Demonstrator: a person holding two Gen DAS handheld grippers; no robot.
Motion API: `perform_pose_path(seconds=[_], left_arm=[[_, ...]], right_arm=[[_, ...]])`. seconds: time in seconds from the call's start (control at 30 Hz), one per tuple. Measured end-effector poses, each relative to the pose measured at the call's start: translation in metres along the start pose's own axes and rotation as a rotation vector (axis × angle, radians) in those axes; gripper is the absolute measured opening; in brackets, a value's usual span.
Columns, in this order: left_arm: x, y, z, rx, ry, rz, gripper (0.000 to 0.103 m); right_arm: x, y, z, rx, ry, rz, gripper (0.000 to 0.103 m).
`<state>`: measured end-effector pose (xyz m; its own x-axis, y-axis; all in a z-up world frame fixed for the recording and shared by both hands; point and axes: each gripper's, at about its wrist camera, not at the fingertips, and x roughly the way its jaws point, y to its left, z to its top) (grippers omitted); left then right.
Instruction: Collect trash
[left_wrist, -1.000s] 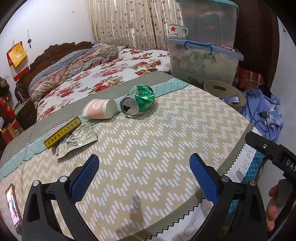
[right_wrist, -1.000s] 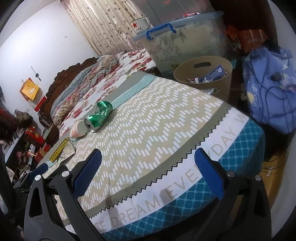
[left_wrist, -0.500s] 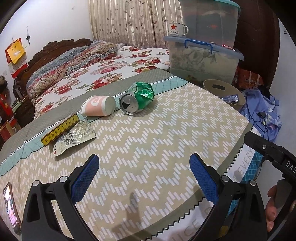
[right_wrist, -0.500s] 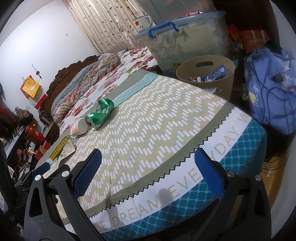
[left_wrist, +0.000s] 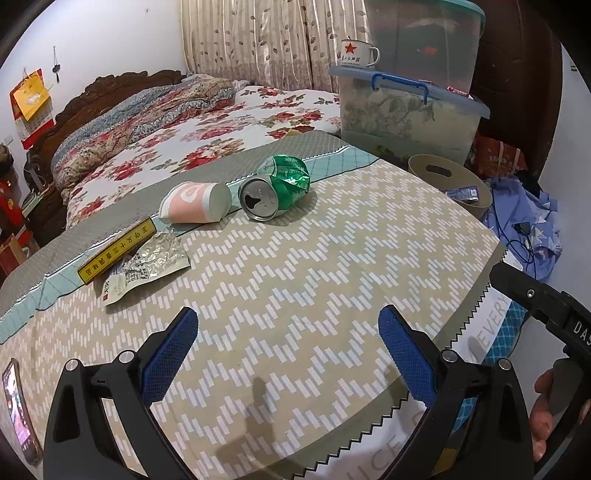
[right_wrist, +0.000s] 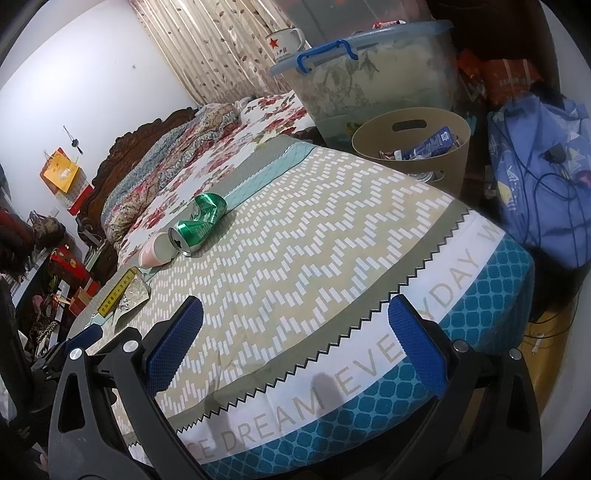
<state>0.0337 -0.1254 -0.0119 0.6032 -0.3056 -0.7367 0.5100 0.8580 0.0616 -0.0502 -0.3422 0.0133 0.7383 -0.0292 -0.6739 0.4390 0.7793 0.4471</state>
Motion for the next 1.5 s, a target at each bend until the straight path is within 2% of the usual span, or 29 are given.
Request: perform_pose_path(seconds=[0.4,0.53,0.73,1.1,1.5], left_arm=[[0.004,0.007,-0.002,-0.035,0.004,-0.013,0.094],[0.003,0.012,-0.004,-0.055,-0.026,0.001,0.094],[0.004,0.024,-0.008,-0.1,-0.057,-0.023,0.094],[0.007,0.045,-0.012,-0.142,-0.04,-0.018,0.094],[0.015,0.057,-0.015,-0.16,-0.017,-0.054,0.094]], right_arm=[[0.003,0.001,-0.002,-0.018,-0.001,0.0,0.099],[0.004,0.001,-0.002,-0.02,0.004,-0.001,0.099],[0.007,0.004,-0.003,-0.03,0.011,-0.004,0.099],[0.012,0.019,-0.003,-0.064,0.02,-0.001,0.099],[0.021,0.034,-0.004,-0.094,0.039,-0.011,0.099]])
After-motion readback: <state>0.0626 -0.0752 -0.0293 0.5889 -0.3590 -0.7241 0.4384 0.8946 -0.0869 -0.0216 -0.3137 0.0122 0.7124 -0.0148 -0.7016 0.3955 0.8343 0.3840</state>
